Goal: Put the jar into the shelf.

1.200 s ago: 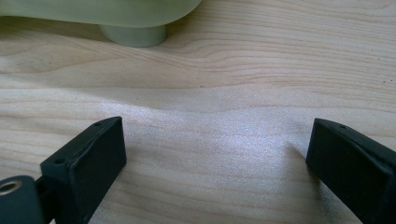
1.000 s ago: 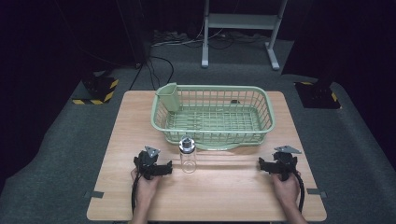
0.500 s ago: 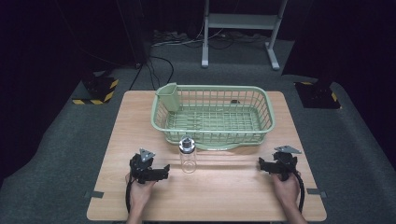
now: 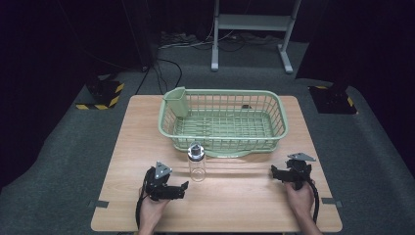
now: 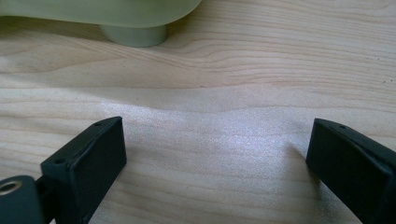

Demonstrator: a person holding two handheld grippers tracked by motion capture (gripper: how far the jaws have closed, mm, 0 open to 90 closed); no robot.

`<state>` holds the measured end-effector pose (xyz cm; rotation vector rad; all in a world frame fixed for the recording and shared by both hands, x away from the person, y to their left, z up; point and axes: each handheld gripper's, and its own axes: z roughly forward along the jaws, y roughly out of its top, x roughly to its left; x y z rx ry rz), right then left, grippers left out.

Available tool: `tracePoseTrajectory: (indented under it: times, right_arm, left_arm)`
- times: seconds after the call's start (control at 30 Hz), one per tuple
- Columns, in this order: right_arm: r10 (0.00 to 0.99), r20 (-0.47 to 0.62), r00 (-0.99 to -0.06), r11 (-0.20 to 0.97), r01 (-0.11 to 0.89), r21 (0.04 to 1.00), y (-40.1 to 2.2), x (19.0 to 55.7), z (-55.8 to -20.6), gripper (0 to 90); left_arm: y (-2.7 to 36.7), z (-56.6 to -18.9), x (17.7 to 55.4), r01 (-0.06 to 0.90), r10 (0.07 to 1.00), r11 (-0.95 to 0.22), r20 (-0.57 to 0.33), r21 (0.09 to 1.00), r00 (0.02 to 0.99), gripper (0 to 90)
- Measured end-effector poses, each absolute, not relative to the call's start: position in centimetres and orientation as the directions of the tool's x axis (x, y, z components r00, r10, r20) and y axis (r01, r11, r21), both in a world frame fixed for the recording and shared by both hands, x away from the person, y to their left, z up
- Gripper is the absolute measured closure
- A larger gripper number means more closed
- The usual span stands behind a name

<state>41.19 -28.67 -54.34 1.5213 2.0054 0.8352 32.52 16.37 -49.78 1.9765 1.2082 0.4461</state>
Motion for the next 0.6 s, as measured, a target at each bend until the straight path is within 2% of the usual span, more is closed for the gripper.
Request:
tracePoseTrajectory:
  times: [0.3,0.6]
  right_arm:
    - [0.965,-0.015,-0.262,0.192,0.668,0.719,-28.7,41.2,-54.3,4.6]
    - [0.965,-0.015,-0.262,0.192,0.668,0.719,-28.7,41.2,-54.3,4.6]
  left_arm:
    - [13.7,-48.7,34.2,0.561,0.830,-0.264,-0.112,0.784,0.547,7.1]
    - [12.2,-47.9,35.5,0.530,0.827,-0.254,-0.103,0.809,0.552,12.0]
